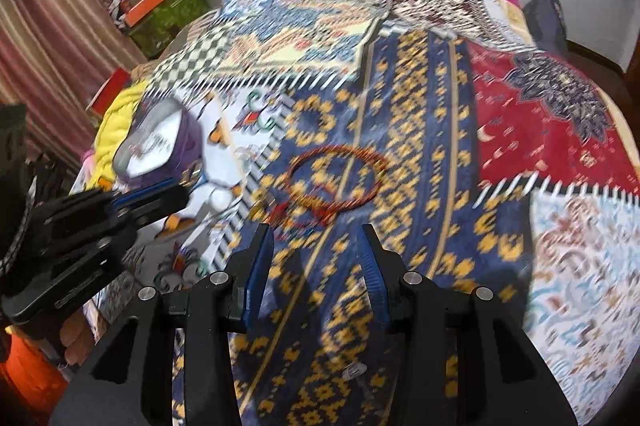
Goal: Organize jewelry
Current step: 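Grasp the red beaded bracelet with the right tool while the left tool holds the gold ring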
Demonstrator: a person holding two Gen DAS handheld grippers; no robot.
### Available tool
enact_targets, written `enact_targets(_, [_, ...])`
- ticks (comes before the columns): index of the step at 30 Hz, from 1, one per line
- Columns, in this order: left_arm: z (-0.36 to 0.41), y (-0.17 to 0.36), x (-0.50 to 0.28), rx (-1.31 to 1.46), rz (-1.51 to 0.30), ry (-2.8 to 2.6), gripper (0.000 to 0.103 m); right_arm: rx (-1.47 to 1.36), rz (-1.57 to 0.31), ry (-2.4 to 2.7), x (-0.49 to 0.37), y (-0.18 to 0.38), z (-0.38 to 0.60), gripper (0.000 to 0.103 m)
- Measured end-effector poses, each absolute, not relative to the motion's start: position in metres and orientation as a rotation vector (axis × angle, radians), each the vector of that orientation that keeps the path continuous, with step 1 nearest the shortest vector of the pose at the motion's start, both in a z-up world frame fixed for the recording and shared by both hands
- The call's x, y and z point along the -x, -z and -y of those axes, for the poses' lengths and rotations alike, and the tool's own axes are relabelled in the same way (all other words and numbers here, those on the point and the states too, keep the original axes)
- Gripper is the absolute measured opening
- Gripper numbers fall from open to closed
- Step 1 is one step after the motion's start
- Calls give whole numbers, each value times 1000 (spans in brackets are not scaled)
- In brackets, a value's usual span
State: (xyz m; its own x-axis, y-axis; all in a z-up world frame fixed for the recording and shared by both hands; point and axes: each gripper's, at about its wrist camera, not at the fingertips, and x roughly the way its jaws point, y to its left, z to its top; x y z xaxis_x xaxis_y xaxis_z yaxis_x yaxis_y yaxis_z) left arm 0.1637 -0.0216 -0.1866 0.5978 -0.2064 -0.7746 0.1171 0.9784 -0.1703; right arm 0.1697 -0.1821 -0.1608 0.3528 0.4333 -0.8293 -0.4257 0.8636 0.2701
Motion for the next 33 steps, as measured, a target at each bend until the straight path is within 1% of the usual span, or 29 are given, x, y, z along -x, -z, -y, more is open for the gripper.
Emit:
enact_targets(4, [20,181,-167,116,-887,191,5,-17,-1068,-503,-185,159,192,40])
enact_targets(8, [19,180,-170,126,-878,196,5,-14,-1086,-480,-197,163,192,35])
enact_targets(14, [20,182,-173,127,-875,209,5,93,-1107,-472,-219,171,175,33])
enact_targets(19, [18,184,-175,133,-876,208,5,168,-1131,-489,-228,186,160,27])
enact_targets(20, [17,184,-176,136,-876,207,5,179,-1125,-487,-229,186,160,22])
enact_targets(21, [17,184,-176,137,-876,206,5,199,-1116,-484,-228,186,158,15])
enact_targets(24, [14,184,-177,145,-878,201,5,221,-1104,-492,-226,186,156,7])
enact_targets(29, [11,179,-175,147,-874,192,5,182,-1107,-516,-223,180,158,7])
enact_targets(33, [9,169,-170,137,-858,182,5,159,-1065,-527,-215,161,159,7])
